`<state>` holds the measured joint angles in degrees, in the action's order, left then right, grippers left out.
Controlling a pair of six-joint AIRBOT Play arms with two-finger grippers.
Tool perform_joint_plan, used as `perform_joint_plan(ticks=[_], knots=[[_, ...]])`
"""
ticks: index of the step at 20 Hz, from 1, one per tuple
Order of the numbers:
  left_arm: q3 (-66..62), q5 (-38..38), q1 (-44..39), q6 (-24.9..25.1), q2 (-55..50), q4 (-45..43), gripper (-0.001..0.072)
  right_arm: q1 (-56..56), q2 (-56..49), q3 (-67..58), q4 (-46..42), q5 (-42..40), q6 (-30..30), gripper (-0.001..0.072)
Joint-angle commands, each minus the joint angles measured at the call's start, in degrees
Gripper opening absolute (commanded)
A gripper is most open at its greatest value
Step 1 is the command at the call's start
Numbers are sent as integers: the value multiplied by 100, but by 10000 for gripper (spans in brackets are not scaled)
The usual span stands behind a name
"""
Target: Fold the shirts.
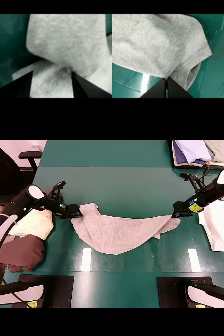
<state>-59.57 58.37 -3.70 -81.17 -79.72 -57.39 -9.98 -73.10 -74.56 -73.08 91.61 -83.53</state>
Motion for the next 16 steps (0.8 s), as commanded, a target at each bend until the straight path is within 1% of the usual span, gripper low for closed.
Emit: perform_joint_plan(ticks=[1,8,10,11,12,13,14,16], knots=[[-7,-442,52,129,-372,859,544,-7,-2,2,2,-13,2,11],[-7,-614,-74,127,-654,970,543,-7,-2,2,2,-59,0,12],[-9,-957,-131,101,-710,1012,542,-7,-2,2,2,-11,0,12],[-9,-1121,-131,96,-710,1139,515,-7,0,2,2,17,2,11],[-20,-1204,-125,98,-708,1209,311,-7,0,2,2,46,2,12],[-48,-1246,-127,105,-710,1207,132,-7,0,2,2,50,2,12],[-101,-1248,-127,107,-710,1204,33,-7,0,2,0,50,2,12],[-273,-1215,-127,107,-704,1196,21,-7,0,2,0,44,7,12]])
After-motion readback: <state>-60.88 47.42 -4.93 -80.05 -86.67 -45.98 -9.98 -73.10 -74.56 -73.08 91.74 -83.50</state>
